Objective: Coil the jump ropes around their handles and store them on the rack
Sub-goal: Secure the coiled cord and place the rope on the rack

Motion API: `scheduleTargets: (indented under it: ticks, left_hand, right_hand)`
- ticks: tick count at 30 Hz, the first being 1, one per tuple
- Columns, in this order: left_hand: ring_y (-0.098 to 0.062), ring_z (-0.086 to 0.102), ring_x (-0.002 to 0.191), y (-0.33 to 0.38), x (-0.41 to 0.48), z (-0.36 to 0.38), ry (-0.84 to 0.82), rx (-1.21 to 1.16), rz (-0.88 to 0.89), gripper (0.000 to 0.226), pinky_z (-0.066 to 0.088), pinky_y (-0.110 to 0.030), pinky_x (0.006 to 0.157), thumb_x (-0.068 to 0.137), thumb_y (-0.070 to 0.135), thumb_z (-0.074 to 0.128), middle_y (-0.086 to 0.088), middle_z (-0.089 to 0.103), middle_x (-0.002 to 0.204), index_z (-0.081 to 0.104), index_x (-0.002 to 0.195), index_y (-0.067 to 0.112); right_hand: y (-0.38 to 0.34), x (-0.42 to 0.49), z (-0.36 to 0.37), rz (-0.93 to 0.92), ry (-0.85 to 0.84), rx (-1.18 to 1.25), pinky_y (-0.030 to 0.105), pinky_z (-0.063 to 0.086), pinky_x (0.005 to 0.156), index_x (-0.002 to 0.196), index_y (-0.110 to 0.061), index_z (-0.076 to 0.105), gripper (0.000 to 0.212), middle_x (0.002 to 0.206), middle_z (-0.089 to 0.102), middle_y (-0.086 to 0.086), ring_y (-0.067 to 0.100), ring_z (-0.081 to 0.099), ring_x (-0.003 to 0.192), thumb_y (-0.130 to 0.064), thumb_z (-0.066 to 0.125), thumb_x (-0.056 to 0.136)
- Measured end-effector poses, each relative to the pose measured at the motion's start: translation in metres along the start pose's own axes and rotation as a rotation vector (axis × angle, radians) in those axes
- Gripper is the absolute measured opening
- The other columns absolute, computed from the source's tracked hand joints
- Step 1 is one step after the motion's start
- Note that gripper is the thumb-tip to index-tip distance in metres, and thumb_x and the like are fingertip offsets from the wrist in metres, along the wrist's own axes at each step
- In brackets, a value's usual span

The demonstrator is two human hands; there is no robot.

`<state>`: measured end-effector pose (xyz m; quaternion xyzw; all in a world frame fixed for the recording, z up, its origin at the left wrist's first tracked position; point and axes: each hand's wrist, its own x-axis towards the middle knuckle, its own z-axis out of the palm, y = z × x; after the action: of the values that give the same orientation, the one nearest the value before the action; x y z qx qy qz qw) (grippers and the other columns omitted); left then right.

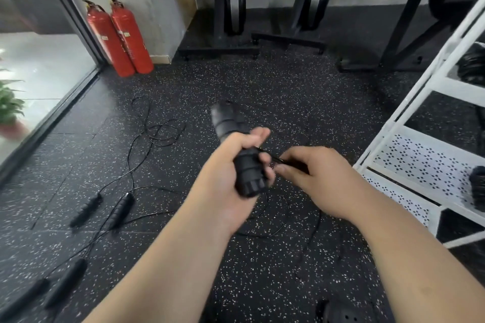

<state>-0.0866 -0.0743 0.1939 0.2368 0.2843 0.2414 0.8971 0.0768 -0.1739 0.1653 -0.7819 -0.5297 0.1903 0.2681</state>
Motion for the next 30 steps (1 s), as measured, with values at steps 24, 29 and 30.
scheduleTargets:
  ticks: [24, 29, 30]
  left_hand:
    - [-0.012, 0.060, 0.072, 0.055, 0.007, -0.021, 0.123, -0.231, 0.252, 0.061, 0.050, -0.025, 0.068, 0.080, 0.011, 0.073, -0.013, 0.071, 0.133, 0.060, 0.140, 0.007]
    - [-0.020, 0.068, 0.081, 0.016, 0.004, 0.000, 0.126, -0.031, 0.048, 0.060, 0.051, -0.028, 0.070, 0.081, 0.005, 0.072, -0.024, 0.064, 0.129, 0.062, 0.139, 0.010]
    - [-0.020, 0.067, 0.080, 0.000, 0.002, 0.008, 0.077, 0.010, -0.020, 0.055, 0.051, -0.029, 0.067, 0.085, 0.005, 0.070, -0.022, 0.066, 0.123, 0.062, 0.140, 0.009]
  right_hand:
    - [0.023, -0.014, -0.031, 0.084, 0.079, -0.041, 0.041, 0.056, 0.066, 0.091, -0.042, 0.070, 0.025, 0.072, 0.070, -0.004, 0.020, 0.068, 0.068, -0.053, 0.054, 0.106]
    - [0.015, -0.015, -0.024, 0.045, 0.145, 0.027, 0.030, 0.047, 0.049, 0.094, -0.040, 0.070, 0.021, 0.067, 0.067, -0.011, 0.012, 0.057, 0.052, -0.048, 0.056, 0.106]
    - [0.012, -0.015, -0.020, 0.031, 0.128, 0.005, 0.024, 0.042, 0.049, 0.095, -0.038, 0.070, 0.018, 0.066, 0.066, -0.012, 0.008, 0.056, 0.052, -0.045, 0.057, 0.106]
